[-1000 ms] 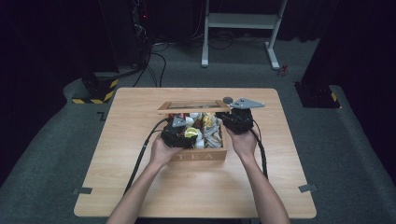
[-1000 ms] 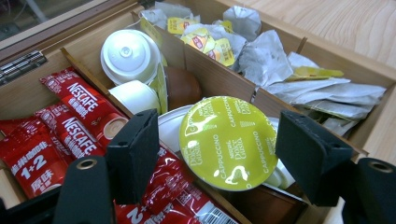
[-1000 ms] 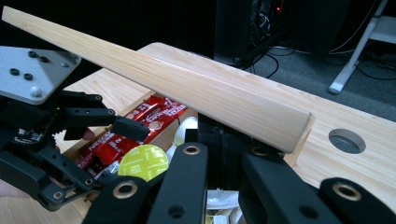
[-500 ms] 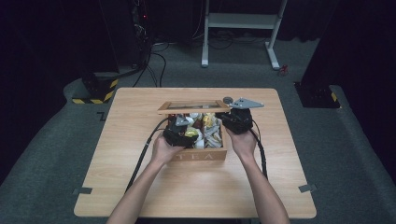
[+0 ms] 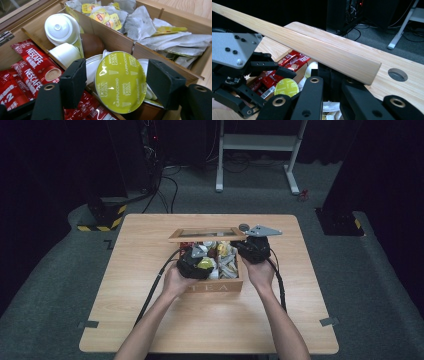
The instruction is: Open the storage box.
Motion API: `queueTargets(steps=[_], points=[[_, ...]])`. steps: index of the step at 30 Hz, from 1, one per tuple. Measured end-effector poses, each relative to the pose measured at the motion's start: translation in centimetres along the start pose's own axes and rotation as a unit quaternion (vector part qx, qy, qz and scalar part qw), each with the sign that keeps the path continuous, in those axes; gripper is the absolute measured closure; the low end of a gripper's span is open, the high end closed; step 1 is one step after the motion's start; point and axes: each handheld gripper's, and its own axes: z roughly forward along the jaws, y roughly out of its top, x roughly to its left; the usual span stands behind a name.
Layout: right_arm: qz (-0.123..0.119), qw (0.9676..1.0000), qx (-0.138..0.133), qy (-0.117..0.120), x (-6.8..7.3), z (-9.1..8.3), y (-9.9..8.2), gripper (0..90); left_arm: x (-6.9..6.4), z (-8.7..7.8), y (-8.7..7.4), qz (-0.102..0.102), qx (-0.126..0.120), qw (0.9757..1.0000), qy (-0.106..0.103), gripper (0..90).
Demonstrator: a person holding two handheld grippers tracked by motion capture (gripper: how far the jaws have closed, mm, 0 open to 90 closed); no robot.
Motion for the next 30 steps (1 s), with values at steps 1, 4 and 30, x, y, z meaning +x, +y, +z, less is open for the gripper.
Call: queueTargets(steps=[1, 4, 30], points=[[0.000, 1.0000, 0.001, -0.001, 0.00, 0.00, 0.00, 90.0, -0.06, 0.07, 0.03, -0.001, 0.001, 1.0000, -0.001, 32.5], [0.001, 1.0000, 0.001, -0.001, 0.02, 0.01, 0.00, 90.0, -0.18, 0.25, 0.16, 0.005, 0.008, 1.0000, -0.001, 32.0], [0.002, 1.0000, -0.001, -0.002, 0.03, 0.04, -0.01, 90.0, 0.01, 0.21, 0.30, -0.013, 0.007, 0.9998, -0.011, 40.4]])
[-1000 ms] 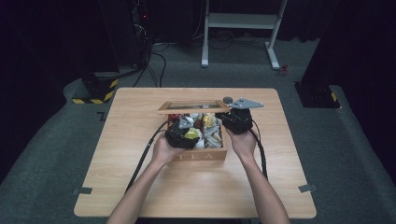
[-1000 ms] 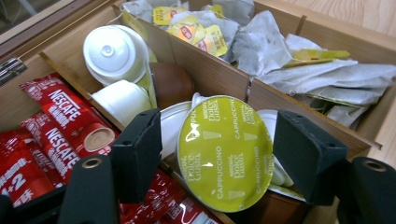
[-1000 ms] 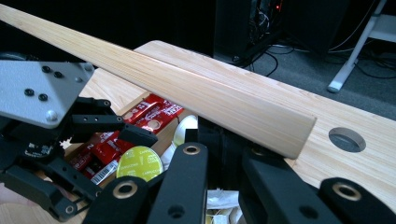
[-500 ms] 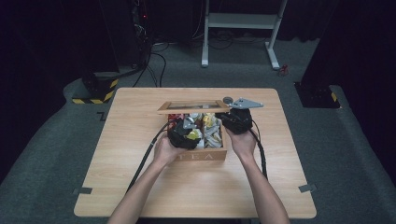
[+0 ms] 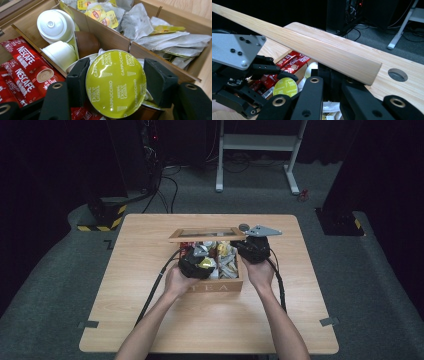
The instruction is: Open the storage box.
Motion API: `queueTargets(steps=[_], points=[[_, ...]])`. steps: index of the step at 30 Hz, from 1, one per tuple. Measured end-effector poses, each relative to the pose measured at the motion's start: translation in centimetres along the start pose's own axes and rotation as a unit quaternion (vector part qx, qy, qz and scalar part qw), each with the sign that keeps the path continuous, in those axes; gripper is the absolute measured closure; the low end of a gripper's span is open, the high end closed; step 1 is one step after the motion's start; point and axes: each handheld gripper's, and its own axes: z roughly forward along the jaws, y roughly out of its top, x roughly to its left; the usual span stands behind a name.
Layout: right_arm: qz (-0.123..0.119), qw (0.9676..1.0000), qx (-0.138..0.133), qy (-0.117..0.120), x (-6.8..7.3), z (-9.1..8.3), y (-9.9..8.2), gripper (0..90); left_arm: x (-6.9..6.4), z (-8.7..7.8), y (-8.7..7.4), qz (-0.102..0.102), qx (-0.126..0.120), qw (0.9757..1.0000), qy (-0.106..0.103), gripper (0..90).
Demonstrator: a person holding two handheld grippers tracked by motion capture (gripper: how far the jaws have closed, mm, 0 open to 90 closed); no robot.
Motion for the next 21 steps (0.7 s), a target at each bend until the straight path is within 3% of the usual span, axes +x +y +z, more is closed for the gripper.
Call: queueTargets(steps=[6, 9, 11, 18, 19, 21], points=[[0.001, 1.0000, -0.001, 0.001, 0.0, 0.0, 0.0, 90.0, 0.1, -1.1, 0.1, -0.002, -0.019, 0.9998, -0.009, 40.5], [0.001, 1.0000, -0.001, 0.001, 0.0, 0.0, 0.0, 90.0, 0.3, -1.6, 0.2, 0.011, -0.030, 0.9994, -0.013, 40.5], [0.000, 1.0000, -0.002, 0.001, 0.0, 0.0, 0.0, 90.0, 0.1, -1.8, 0.2, -0.002, -0.030, 0.9995, -0.009, 40.5], [0.002, 1.0000, -0.002, 0.001, 0.0, 0.0, 0.0, 90.0, 0.2, -2.3, -0.1, -0.004, -0.034, 0.9993, -0.014, 40.6], [0.002, 1.0000, -0.002, 0.002, -0.1, 0.0, 0.0, 90.0, 0.1, -2.6, -0.2, -0.011, -0.038, 0.9991, -0.013, 40.6], [0.003, 1.0000, -0.003, 0.002, -0.1, 0.0, 0.1, 90.0, 0.1, -3.1, -0.3, -0.005, -0.041, 0.9991, -0.006, 40.6]])
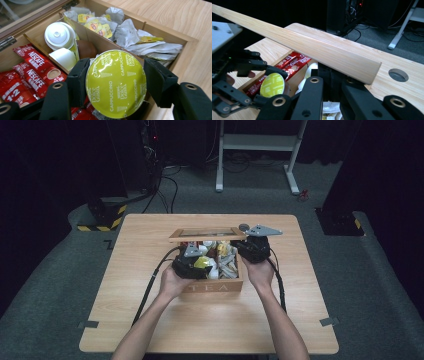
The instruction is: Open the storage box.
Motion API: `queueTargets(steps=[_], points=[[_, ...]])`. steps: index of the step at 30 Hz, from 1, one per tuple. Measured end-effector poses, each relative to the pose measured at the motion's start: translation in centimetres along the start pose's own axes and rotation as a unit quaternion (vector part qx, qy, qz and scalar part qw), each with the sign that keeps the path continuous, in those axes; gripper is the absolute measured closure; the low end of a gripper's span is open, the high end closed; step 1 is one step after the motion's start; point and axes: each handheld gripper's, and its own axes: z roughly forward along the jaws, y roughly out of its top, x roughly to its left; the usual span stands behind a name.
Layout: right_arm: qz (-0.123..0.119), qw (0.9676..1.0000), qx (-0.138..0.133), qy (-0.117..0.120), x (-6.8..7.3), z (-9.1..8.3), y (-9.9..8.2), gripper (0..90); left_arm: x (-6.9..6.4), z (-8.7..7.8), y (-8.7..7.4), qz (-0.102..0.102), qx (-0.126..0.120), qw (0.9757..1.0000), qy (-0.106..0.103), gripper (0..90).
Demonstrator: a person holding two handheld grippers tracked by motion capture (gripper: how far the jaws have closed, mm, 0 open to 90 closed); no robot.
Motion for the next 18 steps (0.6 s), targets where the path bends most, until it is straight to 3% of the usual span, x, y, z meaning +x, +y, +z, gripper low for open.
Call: queueTargets(steps=[6, 18], points=[[0.001, 1.0000, -0.001, 0.000, 0.0, 0.0, 0.0, 90.0, -0.1, -0.8, -0.1, -0.003, -0.010, 0.9998, -0.015, 40.6], [0.002, 1.0000, 0.001, 0.000, -0.1, 0.0, 0.2, 90.0, 0.3, -2.7, -0.4, -0.012, -0.024, 0.9995, -0.019, 40.6]])
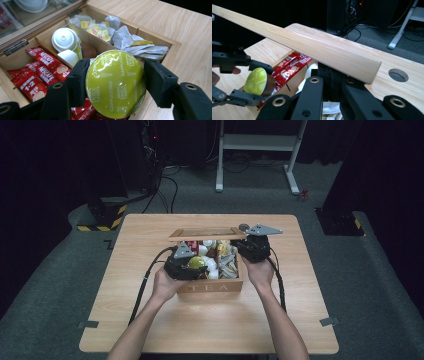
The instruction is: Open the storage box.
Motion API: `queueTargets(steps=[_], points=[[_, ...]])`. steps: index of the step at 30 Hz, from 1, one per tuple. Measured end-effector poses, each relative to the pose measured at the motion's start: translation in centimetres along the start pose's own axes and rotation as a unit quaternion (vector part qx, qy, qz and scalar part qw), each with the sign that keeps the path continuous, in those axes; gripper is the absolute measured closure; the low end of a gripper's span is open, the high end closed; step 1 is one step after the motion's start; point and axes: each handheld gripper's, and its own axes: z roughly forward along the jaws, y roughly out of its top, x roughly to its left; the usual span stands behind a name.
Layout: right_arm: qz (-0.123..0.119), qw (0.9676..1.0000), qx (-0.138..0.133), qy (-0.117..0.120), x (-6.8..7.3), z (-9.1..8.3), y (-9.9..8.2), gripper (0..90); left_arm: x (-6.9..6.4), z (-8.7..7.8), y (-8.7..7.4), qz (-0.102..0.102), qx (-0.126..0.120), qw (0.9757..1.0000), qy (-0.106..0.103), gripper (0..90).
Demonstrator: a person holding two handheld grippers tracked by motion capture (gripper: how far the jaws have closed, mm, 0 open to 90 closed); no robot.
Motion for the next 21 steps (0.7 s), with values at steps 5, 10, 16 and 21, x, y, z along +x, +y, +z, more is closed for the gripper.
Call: queueTargets(steps=[5, 10, 16, 21], points=[[0.003, 1.0000, -0.003, 0.001, 0.0, 0.0, 0.1, 90.0, 0.1, -0.6, -0.2, -0.003, -0.004, 1.0000, 0.002, 40.6], [0.002, 1.0000, -0.001, 0.000, -0.1, -0.1, 0.3, 90.0, 0.6, -1.5, -0.5, -0.011, -0.013, 0.9999, 0.004, 40.6], [0.002, 1.0000, -0.004, -0.004, -0.1, -0.3, 0.4, 90.0, 1.2, -2.7, -0.8, -0.020, -0.022, 0.9995, 0.009, 40.6], [0.003, 1.0000, -0.004, -0.003, -0.1, -0.3, 0.4, 90.0, 1.8, -3.3, -1.3, -0.032, -0.030, 0.9989, 0.014, 40.6]])
